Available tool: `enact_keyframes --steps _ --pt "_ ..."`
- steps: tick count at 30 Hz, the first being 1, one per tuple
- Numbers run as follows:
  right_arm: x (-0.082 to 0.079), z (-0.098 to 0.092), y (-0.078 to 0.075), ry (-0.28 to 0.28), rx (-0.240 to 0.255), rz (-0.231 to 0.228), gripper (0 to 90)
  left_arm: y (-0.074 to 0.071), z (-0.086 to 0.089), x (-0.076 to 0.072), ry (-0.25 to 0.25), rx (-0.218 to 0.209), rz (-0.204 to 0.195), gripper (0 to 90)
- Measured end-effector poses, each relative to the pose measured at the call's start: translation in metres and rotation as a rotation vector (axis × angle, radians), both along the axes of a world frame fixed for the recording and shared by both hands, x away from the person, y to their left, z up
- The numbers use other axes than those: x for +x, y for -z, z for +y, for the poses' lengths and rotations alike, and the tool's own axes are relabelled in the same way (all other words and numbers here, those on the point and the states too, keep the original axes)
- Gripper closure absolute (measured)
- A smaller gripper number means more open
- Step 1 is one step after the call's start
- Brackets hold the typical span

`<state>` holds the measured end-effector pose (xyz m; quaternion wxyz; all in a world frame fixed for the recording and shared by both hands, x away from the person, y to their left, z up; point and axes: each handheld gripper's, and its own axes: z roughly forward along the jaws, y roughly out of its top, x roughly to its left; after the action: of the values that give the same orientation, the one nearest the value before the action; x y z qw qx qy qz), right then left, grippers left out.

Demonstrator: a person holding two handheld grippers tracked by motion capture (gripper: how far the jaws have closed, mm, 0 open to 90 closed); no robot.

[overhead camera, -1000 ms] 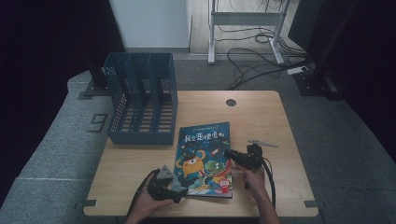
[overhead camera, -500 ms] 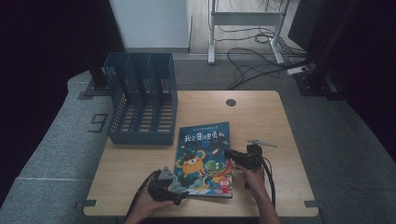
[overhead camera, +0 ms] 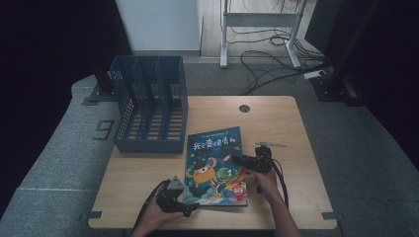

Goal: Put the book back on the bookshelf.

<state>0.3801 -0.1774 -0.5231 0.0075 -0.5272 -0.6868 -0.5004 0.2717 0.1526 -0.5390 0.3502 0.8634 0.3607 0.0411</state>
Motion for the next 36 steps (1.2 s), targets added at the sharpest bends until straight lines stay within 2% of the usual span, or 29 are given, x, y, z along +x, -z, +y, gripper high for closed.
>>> enact_keyframes --steps 4,5,14,20,25,29,32,36 --pt "0.006 0.001 -0.004 -0.005 0.010 0.011 63.9 0.000 -0.001 0.000 -0.005 -0.001 -0.004 8.6" --pt "0.006 0.001 -0.006 -0.007 0.029 0.015 66.0 0.000 -0.001 0.000 -0.007 -0.003 -0.004 8.6" --pt "0.003 -0.001 -0.016 -0.023 0.103 -0.009 72.4 0.001 0.000 0.002 -0.018 -0.043 0.016 5.9" --pt "-0.004 -0.003 -0.023 -0.024 0.086 -0.031 72.5 0.000 -0.002 0.000 0.009 -0.046 0.017 6.8" --pt "-0.005 -0.003 -0.024 -0.024 0.078 -0.034 72.1 0.001 -0.006 -0.003 0.012 -0.009 -0.001 5.5" --pt "-0.005 -0.002 -0.024 -0.026 0.074 -0.039 70.7 0.002 -0.007 -0.003 0.006 -0.003 -0.010 5.7" --pt "-0.004 -0.001 -0.025 -0.049 0.039 -0.056 67.2 0.002 -0.007 -0.003 0.009 -0.006 -0.010 5.8" --pt "0.006 0.004 -0.024 -0.080 0.025 -0.041 64.5 0.002 -0.005 -0.002 0.015 -0.011 -0.005 5.8"
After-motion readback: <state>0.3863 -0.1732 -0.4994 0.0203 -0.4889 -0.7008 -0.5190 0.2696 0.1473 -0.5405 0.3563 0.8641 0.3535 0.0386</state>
